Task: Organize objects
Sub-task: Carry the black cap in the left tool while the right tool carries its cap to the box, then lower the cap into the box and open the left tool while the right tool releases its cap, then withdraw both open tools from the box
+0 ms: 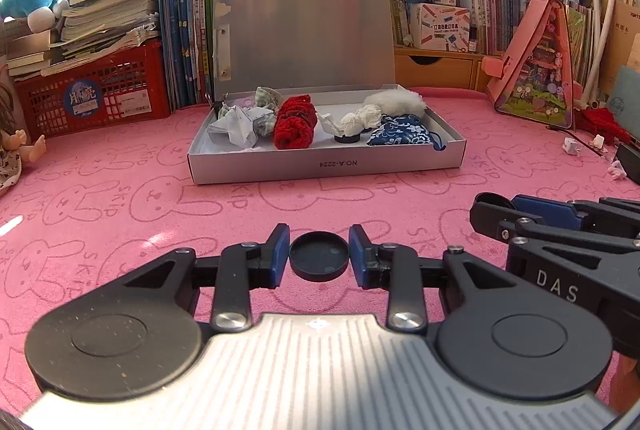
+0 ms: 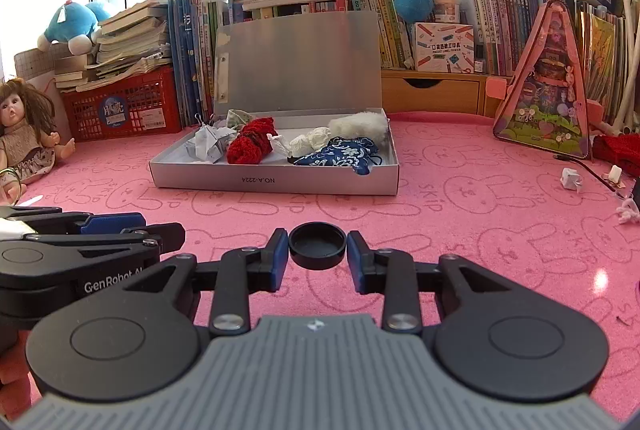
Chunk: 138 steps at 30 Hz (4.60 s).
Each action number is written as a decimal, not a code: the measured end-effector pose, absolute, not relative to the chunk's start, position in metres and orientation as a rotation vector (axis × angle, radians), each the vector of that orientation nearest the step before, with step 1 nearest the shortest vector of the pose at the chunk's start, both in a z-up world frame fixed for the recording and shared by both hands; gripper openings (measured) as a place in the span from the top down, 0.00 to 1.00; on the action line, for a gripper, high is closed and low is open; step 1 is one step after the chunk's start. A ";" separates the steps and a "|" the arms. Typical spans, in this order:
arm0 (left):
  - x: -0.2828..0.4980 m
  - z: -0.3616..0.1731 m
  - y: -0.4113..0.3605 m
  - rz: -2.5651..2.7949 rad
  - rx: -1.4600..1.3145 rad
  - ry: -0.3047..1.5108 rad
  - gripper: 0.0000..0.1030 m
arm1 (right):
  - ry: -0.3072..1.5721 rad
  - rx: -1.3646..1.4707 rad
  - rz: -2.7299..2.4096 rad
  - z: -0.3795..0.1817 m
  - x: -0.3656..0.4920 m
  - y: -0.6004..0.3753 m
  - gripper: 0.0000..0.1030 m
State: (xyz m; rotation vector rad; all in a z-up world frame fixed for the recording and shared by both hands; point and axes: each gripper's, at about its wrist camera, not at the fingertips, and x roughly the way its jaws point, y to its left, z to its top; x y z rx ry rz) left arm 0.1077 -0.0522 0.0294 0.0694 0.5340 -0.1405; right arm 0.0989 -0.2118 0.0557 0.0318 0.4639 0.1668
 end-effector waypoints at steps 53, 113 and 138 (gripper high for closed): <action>0.243 0.048 -0.012 -0.103 -0.019 0.526 0.64 | 0.501 0.142 0.239 0.078 0.227 -0.216 0.63; 0.327 0.005 -0.014 -0.015 -0.003 0.624 0.62 | 0.581 0.078 0.262 0.033 0.284 -0.175 0.60; 0.304 0.023 -0.019 -0.018 0.048 0.563 0.05 | 0.530 0.078 0.194 0.048 0.265 -0.187 0.27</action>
